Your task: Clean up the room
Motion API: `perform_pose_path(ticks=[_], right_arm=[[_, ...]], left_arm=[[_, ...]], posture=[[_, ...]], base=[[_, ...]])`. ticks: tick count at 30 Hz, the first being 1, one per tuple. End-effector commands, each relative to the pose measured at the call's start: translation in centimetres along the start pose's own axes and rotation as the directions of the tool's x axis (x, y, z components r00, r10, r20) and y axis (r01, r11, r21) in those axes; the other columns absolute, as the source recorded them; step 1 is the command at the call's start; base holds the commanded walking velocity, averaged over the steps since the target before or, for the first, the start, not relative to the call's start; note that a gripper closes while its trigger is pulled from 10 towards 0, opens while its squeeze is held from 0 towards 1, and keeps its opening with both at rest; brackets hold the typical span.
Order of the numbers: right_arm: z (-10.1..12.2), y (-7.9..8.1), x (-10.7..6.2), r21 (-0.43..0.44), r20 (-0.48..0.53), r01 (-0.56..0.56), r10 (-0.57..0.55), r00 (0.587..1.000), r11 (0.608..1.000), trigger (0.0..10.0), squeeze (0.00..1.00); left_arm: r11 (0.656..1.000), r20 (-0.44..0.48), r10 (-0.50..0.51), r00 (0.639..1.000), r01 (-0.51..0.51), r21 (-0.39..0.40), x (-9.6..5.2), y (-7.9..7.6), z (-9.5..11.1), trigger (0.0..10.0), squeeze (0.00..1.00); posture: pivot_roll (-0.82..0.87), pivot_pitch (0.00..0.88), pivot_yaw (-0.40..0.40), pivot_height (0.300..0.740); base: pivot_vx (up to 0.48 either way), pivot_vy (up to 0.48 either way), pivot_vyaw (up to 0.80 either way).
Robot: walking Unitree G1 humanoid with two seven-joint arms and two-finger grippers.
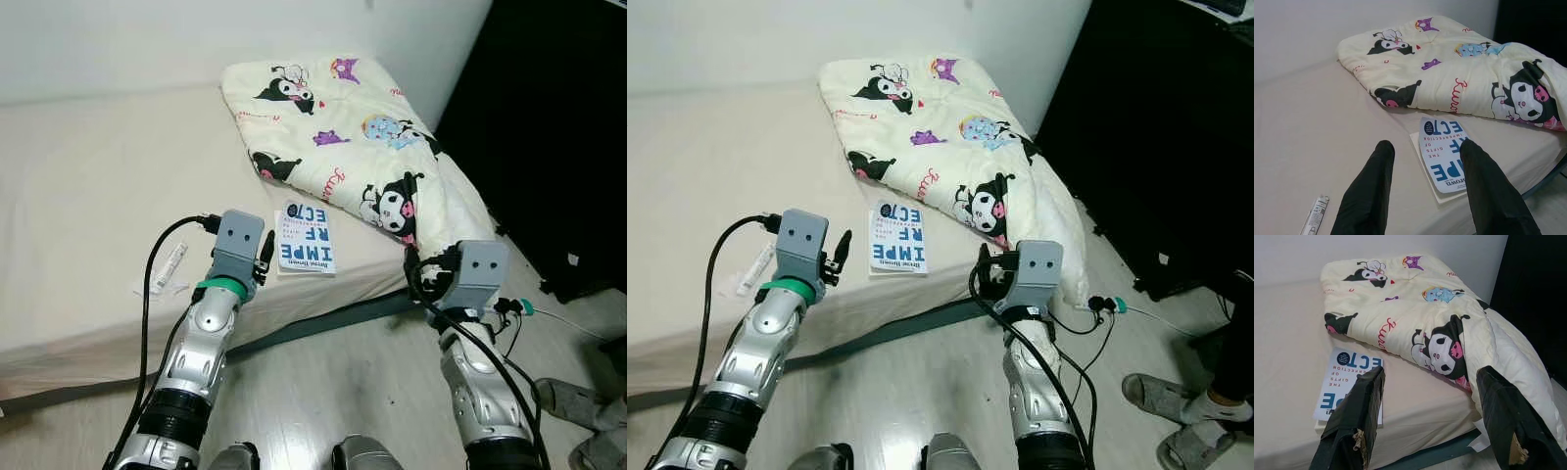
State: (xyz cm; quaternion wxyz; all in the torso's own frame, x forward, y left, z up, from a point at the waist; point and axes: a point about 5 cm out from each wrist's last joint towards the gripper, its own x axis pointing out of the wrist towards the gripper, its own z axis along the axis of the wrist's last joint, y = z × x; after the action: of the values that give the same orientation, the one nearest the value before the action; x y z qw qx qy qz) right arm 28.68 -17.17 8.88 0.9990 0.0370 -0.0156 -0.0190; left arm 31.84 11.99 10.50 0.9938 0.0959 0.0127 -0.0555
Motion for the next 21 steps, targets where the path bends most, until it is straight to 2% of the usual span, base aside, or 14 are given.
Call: perform_pose_path(ticks=[1, 16, 21], right_arm=[[-0.5, -0.1, -0.3, 0.001, -0.016, 0.004, -0.004, 1.0, 1.0, 10.0, 0.0], [-0.5, -0.1, -0.3, 0.0, -0.017, 0.004, -0.004, 1.0, 1.0, 10.0, 0.0], [-2.0, -0.6, -0.6, -0.024, -0.079, -0.011, 0.009, 0.997, 1.0, 10.0, 0.0]], left_arm=[[1.0, 0.0, -0.009, 1.0, 0.009, 0.003, -0.3, -0.2, -0.2, 10.0, 0.0], [1.0, -0.005, -0.009, 1.0, 0.009, 0.006, -0.3, -0.1, -0.4, 10.0, 0.0], [0.994, -0.09, -0.103, 0.991, 0.106, 0.024, -0.9, -1.0, -2.6, 10.0, 0.0]], posture=[[-0.11, 0.0, -0.009, 0.74], [-0.11, 0.0, -0.009, 0.74], [-0.11, 0.0, -0.01, 0.74]], base=[[0.0, 0.0, 0.0], [0.0, 0.0, 0.0], [0.0, 0.0, 0.0]])
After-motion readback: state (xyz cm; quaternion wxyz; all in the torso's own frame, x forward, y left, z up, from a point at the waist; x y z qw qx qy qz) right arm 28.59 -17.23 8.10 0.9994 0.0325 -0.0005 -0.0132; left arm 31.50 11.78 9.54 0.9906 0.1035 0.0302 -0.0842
